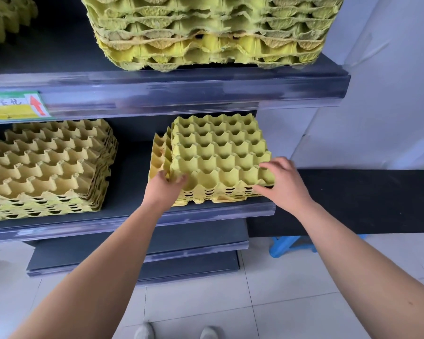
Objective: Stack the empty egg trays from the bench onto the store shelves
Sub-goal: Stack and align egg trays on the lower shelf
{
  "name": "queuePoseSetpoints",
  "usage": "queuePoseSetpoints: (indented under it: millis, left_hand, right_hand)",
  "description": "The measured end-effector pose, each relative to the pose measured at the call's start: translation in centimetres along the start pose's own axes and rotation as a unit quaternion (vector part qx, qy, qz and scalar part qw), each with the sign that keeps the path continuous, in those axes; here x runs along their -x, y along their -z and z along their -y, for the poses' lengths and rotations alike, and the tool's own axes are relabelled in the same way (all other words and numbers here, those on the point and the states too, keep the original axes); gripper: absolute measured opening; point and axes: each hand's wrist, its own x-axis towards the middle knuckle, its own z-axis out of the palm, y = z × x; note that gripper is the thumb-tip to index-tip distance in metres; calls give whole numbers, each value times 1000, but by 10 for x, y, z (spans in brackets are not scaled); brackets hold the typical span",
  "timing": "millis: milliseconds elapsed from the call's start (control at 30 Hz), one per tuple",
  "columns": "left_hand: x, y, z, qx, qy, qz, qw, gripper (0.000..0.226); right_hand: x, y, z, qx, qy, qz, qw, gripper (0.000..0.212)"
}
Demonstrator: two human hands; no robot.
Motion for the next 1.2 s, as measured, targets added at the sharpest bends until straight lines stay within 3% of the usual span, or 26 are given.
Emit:
queuePoseSetpoints:
  millis: [100, 167, 333, 733, 1200]
  left_hand:
    - [4, -5, 5, -35, 20, 22, 999, 65]
    - [5, -6, 5, -23, 18, 17, 999, 57]
    - [10, -4, -1, 30, 9, 7, 999, 34]
    - [-2, 35, 3, 131, -59, -65, 988, 17]
    - [-22, 25, 24, 72, -12, -76, 994, 38]
  right_hand:
    - [1, -3, -8, -18, -99, 54, 993, 87]
    - [-1, -5, -11, -61, -138, 77, 986, 94]
    - [-4, -5, -15, -213, -165, 100, 958, 90]
    - [-25, 2, 22, -264, -145, 14, 954, 85]
    - [-34, 0, 28, -228, -170, 71, 956, 92]
